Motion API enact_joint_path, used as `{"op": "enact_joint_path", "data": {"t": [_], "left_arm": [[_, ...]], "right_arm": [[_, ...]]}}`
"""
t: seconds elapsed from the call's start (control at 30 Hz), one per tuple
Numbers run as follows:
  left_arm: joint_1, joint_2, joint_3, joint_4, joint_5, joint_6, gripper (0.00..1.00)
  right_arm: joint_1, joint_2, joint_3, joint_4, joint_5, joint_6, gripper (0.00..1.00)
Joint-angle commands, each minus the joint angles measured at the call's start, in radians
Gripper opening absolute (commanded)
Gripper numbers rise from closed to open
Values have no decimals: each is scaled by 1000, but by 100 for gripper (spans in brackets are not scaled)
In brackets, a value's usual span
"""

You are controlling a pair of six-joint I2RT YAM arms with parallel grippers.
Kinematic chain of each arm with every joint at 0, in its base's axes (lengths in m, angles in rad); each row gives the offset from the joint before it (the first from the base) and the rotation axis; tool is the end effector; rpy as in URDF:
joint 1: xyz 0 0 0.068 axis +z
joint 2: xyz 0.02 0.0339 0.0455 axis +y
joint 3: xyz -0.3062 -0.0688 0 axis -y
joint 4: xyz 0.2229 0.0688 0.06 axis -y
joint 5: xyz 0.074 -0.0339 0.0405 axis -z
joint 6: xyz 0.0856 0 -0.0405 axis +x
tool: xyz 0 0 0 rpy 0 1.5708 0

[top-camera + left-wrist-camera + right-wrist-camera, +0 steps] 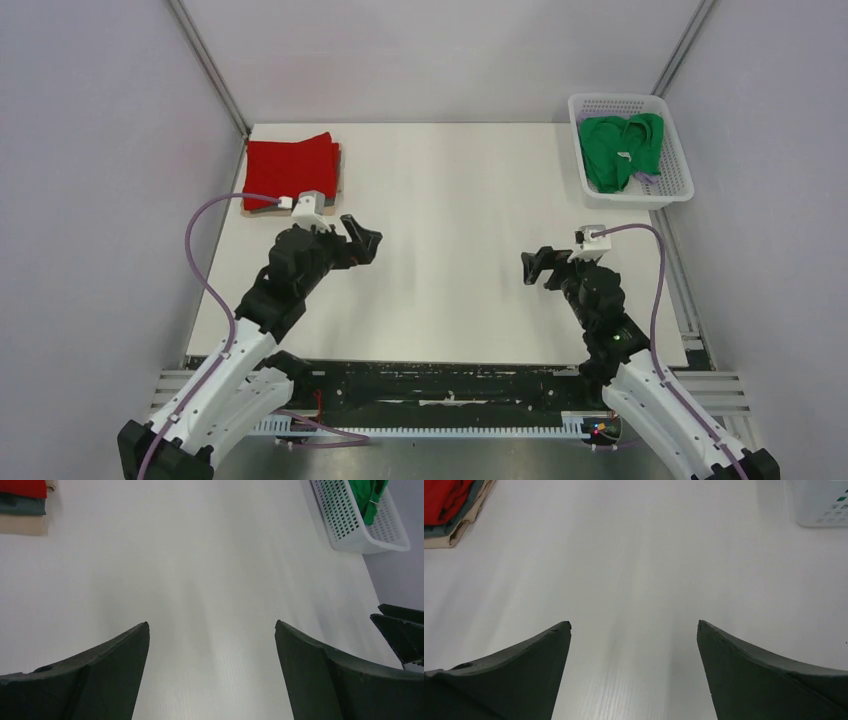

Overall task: Fold and stack the t-shirts
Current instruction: Grab crumpled tshirt from bin with the right arm

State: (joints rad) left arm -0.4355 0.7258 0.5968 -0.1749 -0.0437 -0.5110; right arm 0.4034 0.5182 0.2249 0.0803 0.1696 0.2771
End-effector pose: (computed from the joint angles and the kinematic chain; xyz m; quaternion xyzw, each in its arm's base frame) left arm 0.1575 -0.0691 0.2998 -0.0433 0.8047 -0.2541 0.5348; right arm 0.1340 0.0415 0.2247 0.0041 0.7773 0.1467 0.6118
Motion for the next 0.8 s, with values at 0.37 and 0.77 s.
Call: {"op": "enact_joint_path", "data": {"t": [0.37,0.77], "left_arm": [[0,127,33,170,39,-18,100],[0,262,77,160,21,30,100]], "right_arm": [[-6,262,227,161,226,-45,98],[-328,975,961,-121,104,-75,99]]}}
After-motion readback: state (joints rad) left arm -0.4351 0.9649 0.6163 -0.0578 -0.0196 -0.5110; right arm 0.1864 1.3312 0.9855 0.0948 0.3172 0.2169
